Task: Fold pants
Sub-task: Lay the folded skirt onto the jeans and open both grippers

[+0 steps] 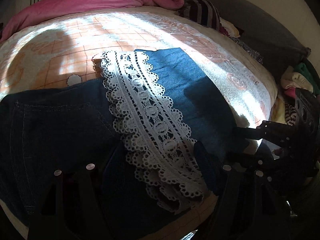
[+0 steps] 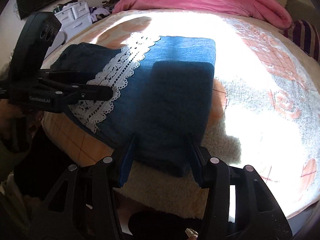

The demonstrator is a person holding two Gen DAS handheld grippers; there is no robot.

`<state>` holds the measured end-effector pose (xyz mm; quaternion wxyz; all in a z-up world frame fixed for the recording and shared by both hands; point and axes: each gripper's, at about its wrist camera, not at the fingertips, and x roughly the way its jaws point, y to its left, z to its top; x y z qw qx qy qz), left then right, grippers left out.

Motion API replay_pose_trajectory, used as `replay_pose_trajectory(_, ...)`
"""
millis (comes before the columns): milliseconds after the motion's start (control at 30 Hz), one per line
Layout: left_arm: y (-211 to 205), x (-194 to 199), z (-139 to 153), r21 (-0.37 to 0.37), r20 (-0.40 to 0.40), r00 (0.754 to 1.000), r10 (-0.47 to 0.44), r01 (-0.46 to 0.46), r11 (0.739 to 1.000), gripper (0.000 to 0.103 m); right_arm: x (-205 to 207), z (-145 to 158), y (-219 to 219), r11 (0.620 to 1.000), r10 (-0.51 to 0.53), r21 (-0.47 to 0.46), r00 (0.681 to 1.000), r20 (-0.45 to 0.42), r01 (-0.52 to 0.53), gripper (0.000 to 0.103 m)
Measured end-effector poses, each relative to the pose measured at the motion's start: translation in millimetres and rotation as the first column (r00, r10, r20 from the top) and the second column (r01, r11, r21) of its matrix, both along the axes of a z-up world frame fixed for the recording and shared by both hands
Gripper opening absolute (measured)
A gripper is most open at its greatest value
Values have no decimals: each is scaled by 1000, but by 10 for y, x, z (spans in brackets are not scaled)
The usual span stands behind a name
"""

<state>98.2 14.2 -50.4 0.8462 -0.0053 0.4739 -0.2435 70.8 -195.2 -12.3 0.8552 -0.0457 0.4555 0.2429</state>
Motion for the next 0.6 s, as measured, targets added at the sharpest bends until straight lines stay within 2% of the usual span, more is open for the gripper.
replay_pose_trajectory(100, 15, 11, 51, -12, -19, 1000, 13, -13, 1000, 74, 2, 22, -40, 1000, -7, 22, 1000, -2, 7, 47)
replay_pose_trajectory(133, 45, 14, 88, -28, -30, 999, 27, -28, 999, 74, -19, 23, -27, 999, -18, 37, 1000, 2, 18, 57)
replay_pose_trajectory(167, 73, 3, 122, -38, -36, 999, 39, -40, 998, 74, -45, 27, -45, 998, -31, 48, 999, 9, 31, 61)
replay_pose_trajectory(300, 125, -64, 232, -28, -23, 998, 62, -63, 998, 75, -155, 112, -88, 995, -70, 67, 997, 35, 67, 70)
replay_pose_trajectory(367, 141, -98, 292, -16, -15, 997, 82, -82, 997, 97, -139, 185, -114, 993, -92, 72, 994, 54, 88, 80)
replay_pose_trajectory(433, 164, -127, 359, -16, -2, 996, 93, -93, 996, 99, -111, 224, -155, 991, -116, 80, 991, 70, 110, 88)
replay_pose_trajectory(500, 190, -160, 427, -31, 6, 996, 93, -93, 995, 98, -100, 270, -186, 988, -140, 84, 986, 87, 133, 90)
replay_pose_trajectory(600, 192, -191, 501, -10, 22, 995, 101, -101, 995, 98, -85, 311, -198, 984, -163, 88, 981, 102, 154, 94)
